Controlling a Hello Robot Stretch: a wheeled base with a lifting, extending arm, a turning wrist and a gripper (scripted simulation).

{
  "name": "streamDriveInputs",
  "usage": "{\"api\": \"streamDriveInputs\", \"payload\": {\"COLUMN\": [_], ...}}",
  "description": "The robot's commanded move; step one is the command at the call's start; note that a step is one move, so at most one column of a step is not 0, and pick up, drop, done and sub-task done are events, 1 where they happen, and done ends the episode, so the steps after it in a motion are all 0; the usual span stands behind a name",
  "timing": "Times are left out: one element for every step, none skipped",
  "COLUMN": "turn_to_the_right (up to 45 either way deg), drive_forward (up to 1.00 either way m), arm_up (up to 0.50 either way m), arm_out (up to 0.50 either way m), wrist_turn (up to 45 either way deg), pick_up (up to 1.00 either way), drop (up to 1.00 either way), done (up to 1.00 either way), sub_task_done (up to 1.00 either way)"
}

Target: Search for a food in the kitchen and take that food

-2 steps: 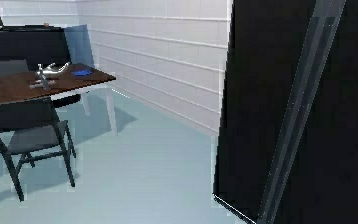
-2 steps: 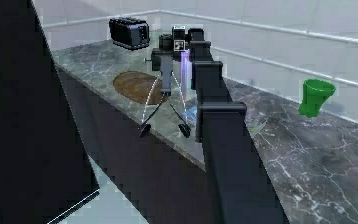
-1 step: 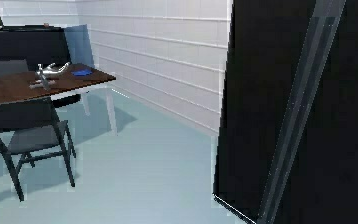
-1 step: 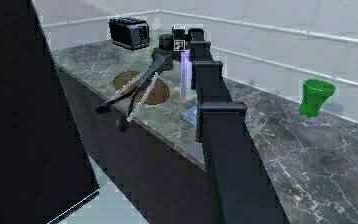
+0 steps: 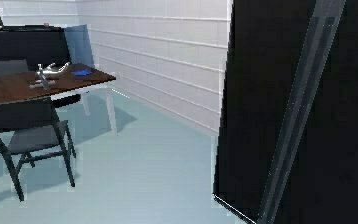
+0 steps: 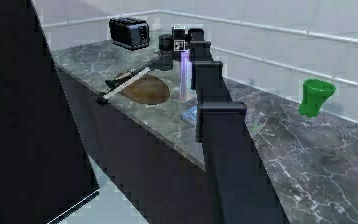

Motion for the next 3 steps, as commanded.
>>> {"api": "streamDriveInputs", "payload": {"turn_to_the_right": [0.0,0.0,0.0], "drive_forward": [0.00,0.00,0.00], "arm_up": [0.00,0.00,-0.12], "arm_out": [0.00,0.00,0.00], "wrist_turn": [45.0,9.0,0.0], "pick_up": [0.00,0.00,0.00], "drop": [0.00,0.00,0.00], "done": [0.00,0.00,0.00], "sub_task_done": [0.00,0.00,0.00]}}
